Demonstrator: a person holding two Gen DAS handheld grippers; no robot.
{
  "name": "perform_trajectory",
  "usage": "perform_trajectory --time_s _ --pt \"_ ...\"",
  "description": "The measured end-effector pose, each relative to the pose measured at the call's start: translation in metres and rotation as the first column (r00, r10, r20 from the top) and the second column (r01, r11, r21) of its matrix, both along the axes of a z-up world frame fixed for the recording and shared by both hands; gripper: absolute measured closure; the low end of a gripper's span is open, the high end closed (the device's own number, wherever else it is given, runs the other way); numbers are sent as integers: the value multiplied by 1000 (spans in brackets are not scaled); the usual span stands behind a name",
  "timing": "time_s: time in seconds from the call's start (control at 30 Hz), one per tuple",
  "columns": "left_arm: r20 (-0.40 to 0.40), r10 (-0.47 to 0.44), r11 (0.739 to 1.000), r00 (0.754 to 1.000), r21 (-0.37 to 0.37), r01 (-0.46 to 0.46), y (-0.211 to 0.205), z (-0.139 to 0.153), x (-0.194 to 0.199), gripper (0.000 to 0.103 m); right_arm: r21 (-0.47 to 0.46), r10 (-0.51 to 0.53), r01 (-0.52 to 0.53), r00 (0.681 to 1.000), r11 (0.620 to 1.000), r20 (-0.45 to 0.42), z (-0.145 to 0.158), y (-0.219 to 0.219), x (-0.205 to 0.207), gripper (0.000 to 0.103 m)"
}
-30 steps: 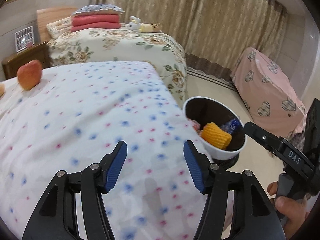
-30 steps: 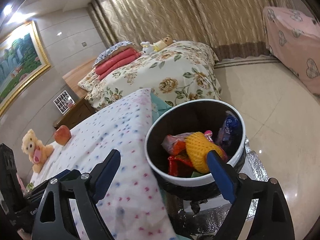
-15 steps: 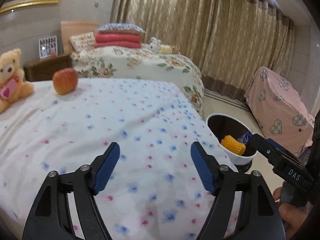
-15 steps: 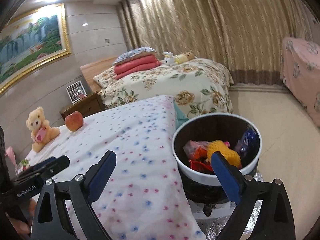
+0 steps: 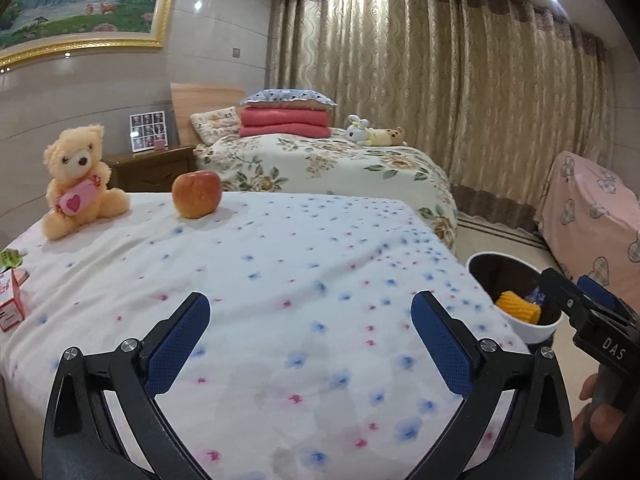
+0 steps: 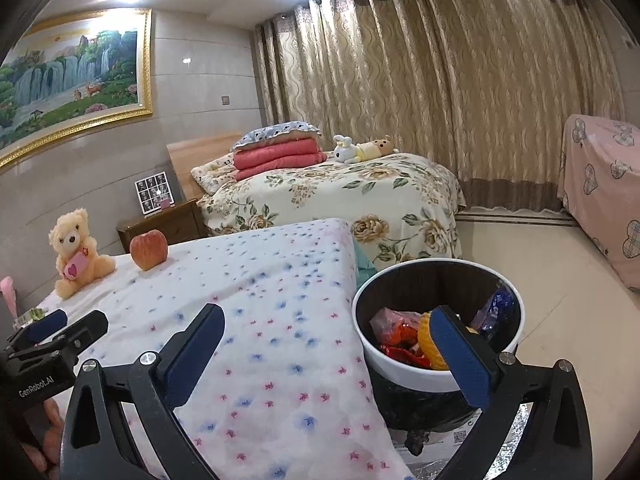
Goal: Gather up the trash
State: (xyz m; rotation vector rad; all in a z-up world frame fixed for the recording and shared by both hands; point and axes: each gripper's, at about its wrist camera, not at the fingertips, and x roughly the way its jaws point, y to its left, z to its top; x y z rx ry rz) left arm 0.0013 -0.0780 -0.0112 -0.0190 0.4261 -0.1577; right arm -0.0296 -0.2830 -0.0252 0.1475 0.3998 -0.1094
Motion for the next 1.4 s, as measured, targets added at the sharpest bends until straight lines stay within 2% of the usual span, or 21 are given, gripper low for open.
perform_trajectory --time_s 0.63,1.4 --pt "17 52 999 998 15 -52 10 0 -11 0 -41 45 -45 999 998 -10 -2 16 -4 0" --pt "36 58 998 998 28 -59 8 3 -14 0 -19 58 -58 998 998 -15 -2 16 -4 0"
